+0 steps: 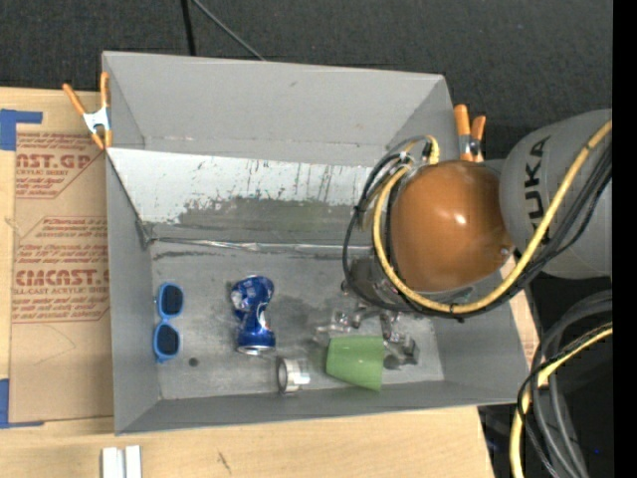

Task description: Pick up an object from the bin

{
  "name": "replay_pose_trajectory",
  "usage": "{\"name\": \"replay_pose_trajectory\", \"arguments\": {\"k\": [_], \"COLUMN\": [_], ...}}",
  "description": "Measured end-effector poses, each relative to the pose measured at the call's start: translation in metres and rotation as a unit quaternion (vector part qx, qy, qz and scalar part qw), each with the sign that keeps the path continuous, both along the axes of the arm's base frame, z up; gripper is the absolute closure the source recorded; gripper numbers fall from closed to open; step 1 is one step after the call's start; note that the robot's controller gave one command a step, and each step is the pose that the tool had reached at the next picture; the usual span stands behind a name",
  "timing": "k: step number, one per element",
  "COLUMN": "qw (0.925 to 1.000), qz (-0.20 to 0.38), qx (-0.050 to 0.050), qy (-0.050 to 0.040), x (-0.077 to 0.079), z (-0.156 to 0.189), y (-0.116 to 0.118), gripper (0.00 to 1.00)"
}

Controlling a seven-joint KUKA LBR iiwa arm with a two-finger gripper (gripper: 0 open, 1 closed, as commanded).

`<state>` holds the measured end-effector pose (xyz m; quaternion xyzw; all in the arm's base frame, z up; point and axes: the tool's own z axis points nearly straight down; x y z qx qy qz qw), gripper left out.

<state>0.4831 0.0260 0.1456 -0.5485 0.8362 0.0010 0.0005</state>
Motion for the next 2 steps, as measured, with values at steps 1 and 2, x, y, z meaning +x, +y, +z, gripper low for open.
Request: {"name": "replay_pose_trajectory", "arguments": {"k": [1, 2], "qw": [0.9969, 0.9969], "qz": [0.079, 0.079], "qx": [-0.001, -0.003], "qy": [0.0000, -0.0010], "x": [0.0013, 0.0028], "z": [-0.0758, -0.0711], "y": [-0.0048, -0.0060], "gripper": [0.00, 1.00]}}
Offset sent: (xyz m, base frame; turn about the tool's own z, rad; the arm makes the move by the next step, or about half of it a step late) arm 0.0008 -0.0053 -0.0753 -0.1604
